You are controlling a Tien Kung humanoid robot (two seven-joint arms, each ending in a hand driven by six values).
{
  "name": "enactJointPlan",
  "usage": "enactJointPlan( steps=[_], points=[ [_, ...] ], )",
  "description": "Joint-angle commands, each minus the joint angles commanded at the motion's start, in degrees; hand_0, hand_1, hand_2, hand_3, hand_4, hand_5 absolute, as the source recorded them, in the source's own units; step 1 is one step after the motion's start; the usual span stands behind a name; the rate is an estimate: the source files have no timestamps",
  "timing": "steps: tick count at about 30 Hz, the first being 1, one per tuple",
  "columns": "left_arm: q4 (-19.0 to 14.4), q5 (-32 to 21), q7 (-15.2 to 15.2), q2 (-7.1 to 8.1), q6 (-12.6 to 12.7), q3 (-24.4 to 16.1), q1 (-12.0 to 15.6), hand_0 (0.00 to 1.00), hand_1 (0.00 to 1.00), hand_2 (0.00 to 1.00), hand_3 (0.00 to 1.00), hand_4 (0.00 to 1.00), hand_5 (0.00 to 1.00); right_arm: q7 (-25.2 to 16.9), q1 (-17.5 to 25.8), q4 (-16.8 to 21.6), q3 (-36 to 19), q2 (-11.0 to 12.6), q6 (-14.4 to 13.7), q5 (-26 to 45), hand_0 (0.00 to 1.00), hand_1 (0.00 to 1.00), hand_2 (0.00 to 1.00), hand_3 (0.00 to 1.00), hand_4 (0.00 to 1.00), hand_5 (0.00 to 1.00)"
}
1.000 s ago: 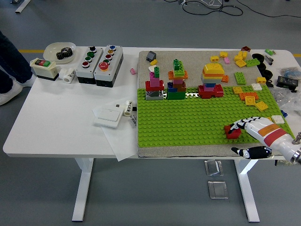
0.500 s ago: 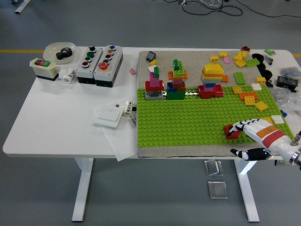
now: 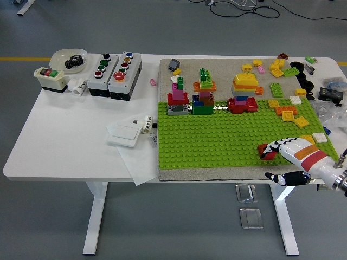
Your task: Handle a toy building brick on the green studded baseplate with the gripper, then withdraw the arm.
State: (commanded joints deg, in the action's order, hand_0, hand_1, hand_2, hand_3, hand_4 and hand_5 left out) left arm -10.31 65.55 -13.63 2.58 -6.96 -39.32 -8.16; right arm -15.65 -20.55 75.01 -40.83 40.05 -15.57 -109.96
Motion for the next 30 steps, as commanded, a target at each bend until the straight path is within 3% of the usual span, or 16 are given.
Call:
enactJointPlan(
  steps=[9,22,23,28,30],
  points=[
    [0.00,-0.47,0.03,0.07,-0.06,0.35,-0.08,0.793,0.677,0.588,0.532,0.527,0.504,-0.08,0.05,0.49,-0.17,0.02,-0.78,0.85,0.699,0.666,0.727,0.630,0.752,0.343],
    [0.00,0.34,-0.17,0.07,-0.02,-0.40,-0.09,0.793,0.676,0.587,0.532,0.527,0.504,-1.83,0.67,2.99,-4.31,-0.10,-5.70,5.59,0.710,0.667,0.738,0.666,0.758,0.342],
    [0.00,0.27,-0.15,0.07,-0.03,-0.32,-0.08,0.794,0.676,0.587,0.532,0.527,0.504,-1.79,0.76,2.94,-4.60,-0.22,-5.90,5.81,0.731,0.688,0.763,0.737,0.774,0.346],
    [0.00,-0.13,-0.06,0.04,0.05,0.17,0.14,0.794,0.676,0.587,0.532,0.527,0.504,0.45,0.75,1.29,-8.07,-1.80,-6.36,9.66,0.731,0.688,0.763,0.737,0.774,0.346],
    [0.00,0.08,-0.09,0.02,0.09,0.03,0.24,0.794,0.677,0.588,0.533,0.527,0.504,1.84,0.23,0.07,-9.05,-2.88,-5.89,12.67,0.765,0.715,0.775,0.790,0.793,0.346]
  ],
)
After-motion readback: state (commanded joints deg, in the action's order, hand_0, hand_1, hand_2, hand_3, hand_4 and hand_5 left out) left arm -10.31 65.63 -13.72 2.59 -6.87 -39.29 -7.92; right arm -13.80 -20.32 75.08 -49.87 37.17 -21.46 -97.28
